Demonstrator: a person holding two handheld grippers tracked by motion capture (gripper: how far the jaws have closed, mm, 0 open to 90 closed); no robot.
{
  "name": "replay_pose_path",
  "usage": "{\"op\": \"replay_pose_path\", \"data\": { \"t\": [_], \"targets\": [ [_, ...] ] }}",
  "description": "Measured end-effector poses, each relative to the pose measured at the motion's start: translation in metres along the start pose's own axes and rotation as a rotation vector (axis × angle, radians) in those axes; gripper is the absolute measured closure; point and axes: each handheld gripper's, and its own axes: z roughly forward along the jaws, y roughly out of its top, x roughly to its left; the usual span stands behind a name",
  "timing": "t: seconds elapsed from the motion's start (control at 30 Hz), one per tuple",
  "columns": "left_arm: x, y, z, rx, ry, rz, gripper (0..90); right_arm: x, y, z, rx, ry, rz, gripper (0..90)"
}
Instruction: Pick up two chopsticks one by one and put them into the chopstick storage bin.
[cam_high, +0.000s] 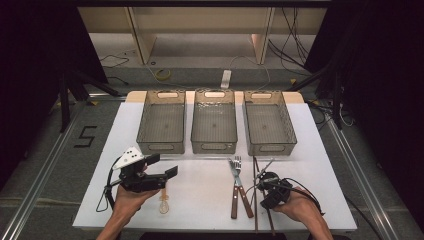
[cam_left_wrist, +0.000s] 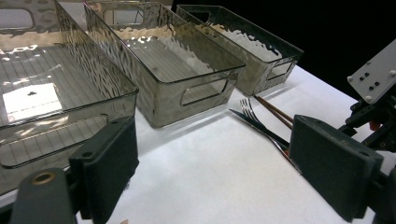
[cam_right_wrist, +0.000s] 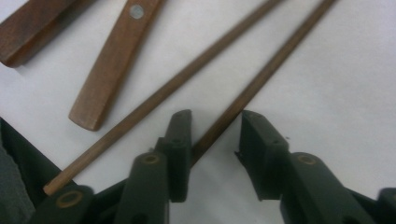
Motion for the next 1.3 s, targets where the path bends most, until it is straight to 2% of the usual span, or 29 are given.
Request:
{"op": "replay_pose_path", "data": {
  "t": [0.37, 0.53, 0.67, 0.77, 0.83, 0.9, 1.03, 1.13, 1.17, 1.3],
  "targets": [
    [0.0, 0.0, 0.001, 0.004, 0.0, 0.003, 15.1, -0.007, -0.001, -0.001, 0.022, 0.0, -0.009, 77.7],
    [0.0, 0.0, 0.002, 0.007, 0.002, 0.001, 15.0, -0.011, -0.001, -0.001, 0.028, 0.025, 0.004, 79.1],
    [0.0, 0.0, 0.002, 0.007, 0.001, 0.004, 15.1, -0.017, -0.002, -0.002, 0.031, 0.012, 0.032, 82.1],
    [0.0, 0.0, 0.002, 0.007, 0.0, 0.007, 15.1, -0.02, -0.003, -0.002, 0.031, 0.002, 0.033, 83.1],
    [0.0, 0.0, 0.002, 0.007, -0.002, 0.002, 15.1, -0.024, -0.005, -0.003, 0.036, -0.034, 0.044, 85.0],
    [0.001, 0.001, 0.002, 0.006, -0.002, -0.001, 15.0, -0.028, -0.007, -0.004, 0.031, -0.029, 0.051, 85.1],
    [0.0, 0.001, 0.003, 0.007, -0.004, 0.003, 15.1, -0.034, -0.011, -0.006, 0.031, -0.051, 0.059, 85.2],
    [0.0, 0.001, 0.003, 0.009, -0.005, 0.005, 15.0, -0.039, -0.015, -0.012, 0.013, -0.065, 0.073, 85.3],
    [0.0, 0.001, 0.003, 0.01, -0.006, 0.003, 15.0, -0.043, -0.017, -0.018, -0.015, -0.072, 0.073, 85.2],
    [0.0, 0.001, 0.005, 0.019, -0.011, 0.005, 15.1, -0.041, -0.017, -0.03, -0.066, -0.065, 0.048, 85.2]
  ]
}}
